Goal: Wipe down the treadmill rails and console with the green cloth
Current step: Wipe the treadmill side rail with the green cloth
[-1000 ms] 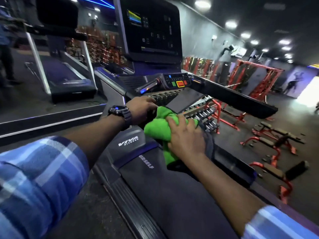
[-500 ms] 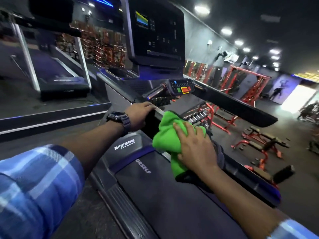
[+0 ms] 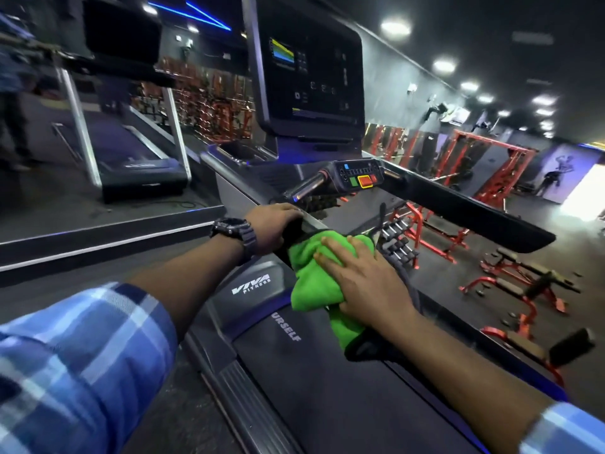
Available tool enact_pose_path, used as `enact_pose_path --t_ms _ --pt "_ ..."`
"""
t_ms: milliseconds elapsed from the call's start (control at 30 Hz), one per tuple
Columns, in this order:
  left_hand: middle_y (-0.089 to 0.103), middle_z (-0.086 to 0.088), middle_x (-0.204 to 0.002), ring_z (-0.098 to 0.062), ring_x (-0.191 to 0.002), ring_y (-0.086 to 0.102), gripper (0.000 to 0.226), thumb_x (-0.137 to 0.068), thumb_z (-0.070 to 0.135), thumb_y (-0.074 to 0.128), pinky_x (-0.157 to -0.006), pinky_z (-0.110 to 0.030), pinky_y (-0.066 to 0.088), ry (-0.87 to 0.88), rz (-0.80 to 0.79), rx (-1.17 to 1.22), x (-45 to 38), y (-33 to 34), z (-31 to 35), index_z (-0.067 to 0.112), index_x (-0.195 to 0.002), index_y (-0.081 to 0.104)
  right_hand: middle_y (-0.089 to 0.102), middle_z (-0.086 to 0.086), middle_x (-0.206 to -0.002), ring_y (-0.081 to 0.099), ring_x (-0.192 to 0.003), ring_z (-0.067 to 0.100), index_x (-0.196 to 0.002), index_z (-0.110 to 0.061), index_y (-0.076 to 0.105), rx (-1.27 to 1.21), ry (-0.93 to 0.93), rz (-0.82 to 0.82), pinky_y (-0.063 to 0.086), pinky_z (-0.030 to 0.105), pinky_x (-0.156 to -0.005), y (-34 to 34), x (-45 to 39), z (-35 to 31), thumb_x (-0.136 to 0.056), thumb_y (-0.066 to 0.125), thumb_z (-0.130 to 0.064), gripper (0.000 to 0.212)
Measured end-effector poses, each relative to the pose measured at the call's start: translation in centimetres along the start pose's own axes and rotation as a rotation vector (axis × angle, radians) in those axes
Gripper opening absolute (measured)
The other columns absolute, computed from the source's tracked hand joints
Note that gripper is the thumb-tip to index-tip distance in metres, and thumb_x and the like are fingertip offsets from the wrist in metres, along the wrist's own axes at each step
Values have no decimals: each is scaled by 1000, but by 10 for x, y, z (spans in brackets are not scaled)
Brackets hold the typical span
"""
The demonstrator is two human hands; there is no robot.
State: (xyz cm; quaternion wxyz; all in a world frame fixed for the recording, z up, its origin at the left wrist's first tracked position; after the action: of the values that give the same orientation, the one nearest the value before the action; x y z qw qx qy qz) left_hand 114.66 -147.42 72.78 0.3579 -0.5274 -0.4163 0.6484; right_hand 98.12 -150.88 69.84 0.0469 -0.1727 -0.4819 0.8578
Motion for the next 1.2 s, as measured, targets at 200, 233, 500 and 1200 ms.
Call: enact_pose_path --t_ms 200,233,500,1200 --pt "50 -9 -138 -26 -125 49 55 -75 6 56 -102 -33 39 10 0 35 -8 -4 -25 9 -130 52 47 5 -149 50 -123 40 -135 -29 55 94 94 97 45 55 -93 4 -67 -37 -80 55 -33 55" --pt "47 -10 -141 -26 -128 47 56 -76 4 54 -104 -31 37 -19 -3 23 -8 -4 -34 8 -132 50 51 3 -146 50 -127 41 -126 -30 64 154 19 107 43 59 -97 10 -69 -47 -85 45 -32 46" --pt "39 -5 -148 -25 -130 44 64 -75 -7 46 -98 -31 39 -74 6 -25 -3 -6 -49 9 -138 43 64 2 -131 56 -126 34 -108 -20 74 92 -245 311 27 56 -112 12 -25 -41 -77 62 -31 35" --pt "50 -11 -132 -30 -120 50 53 -78 10 57 -96 -42 43 -126 -25 87 -24 2 -72 11 -130 47 30 0 -152 44 -120 34 -136 -28 42 -157 92 34 53 45 -83 -4 -129 -32 -70 75 -38 74"
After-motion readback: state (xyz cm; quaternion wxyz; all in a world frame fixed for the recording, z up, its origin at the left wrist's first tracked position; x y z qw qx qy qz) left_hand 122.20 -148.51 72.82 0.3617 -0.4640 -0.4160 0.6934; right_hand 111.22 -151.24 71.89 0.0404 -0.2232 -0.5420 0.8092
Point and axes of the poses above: each hand's wrist, its own x-axis away from the middle knuckle, its own y-axis out of the palm, z = x × y, the point moved 8 cm from there along -x, towards the middle knuckle
